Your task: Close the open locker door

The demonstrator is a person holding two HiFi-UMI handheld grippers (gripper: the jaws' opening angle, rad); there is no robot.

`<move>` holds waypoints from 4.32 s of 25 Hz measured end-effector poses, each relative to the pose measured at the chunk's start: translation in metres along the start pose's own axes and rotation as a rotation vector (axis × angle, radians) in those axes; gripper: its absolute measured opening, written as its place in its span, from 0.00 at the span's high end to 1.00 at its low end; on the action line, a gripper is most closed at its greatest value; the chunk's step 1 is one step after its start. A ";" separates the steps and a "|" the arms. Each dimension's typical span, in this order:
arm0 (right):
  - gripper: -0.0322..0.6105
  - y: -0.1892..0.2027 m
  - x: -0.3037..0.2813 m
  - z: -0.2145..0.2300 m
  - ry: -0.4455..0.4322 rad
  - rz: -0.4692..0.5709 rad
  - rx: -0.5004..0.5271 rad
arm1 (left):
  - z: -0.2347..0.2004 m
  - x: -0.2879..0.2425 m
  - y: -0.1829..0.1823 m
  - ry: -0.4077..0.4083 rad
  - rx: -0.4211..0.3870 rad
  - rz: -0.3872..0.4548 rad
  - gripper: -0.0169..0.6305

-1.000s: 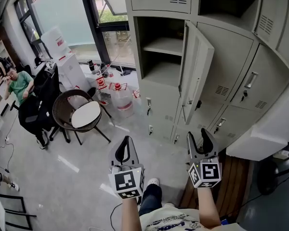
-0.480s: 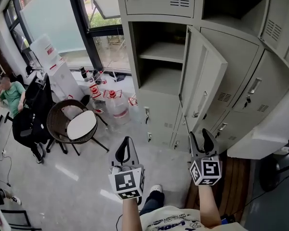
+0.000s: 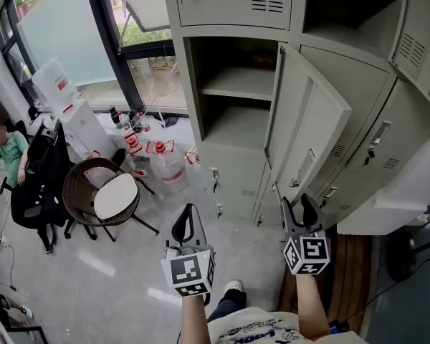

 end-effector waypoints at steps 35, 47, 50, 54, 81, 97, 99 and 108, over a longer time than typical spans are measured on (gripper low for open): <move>0.80 0.030 -0.077 -0.135 -0.094 0.045 0.083 | -0.101 -0.004 0.039 -0.131 0.015 -0.046 0.97; 0.79 0.035 -0.129 -0.169 -0.146 0.009 0.090 | -0.135 -0.005 0.055 -0.225 0.023 -0.105 0.97; 0.80 0.036 -0.145 -0.176 -0.159 0.011 0.094 | -0.148 -0.012 0.052 -0.262 0.015 -0.100 0.97; 0.80 0.037 -0.169 -0.187 -0.161 0.015 0.116 | -0.166 -0.024 0.050 -0.308 0.012 -0.096 0.97; 0.89 0.030 -0.316 -0.182 -0.180 -0.002 0.106 | -0.220 -0.117 0.056 -0.442 0.043 -0.133 0.97; 0.89 0.019 -0.346 -0.160 -0.144 -0.001 0.100 | -0.220 -0.140 0.054 -0.431 0.059 -0.137 0.97; 0.89 0.019 -0.346 -0.160 -0.143 0.000 0.100 | -0.220 -0.141 0.054 -0.430 0.060 -0.137 0.97; 0.89 0.028 -0.334 -0.154 -0.134 -0.028 0.081 | -0.213 -0.137 0.052 -0.410 0.058 -0.130 0.97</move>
Point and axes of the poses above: the fingertips, and each gripper's own axes: x backward along the fingers, z to its right, y out of its underside, the point moved 1 cm from there along x, backward along the fingers, and after that the axes turned 12 degrees about -x, right-handed, at the moved point
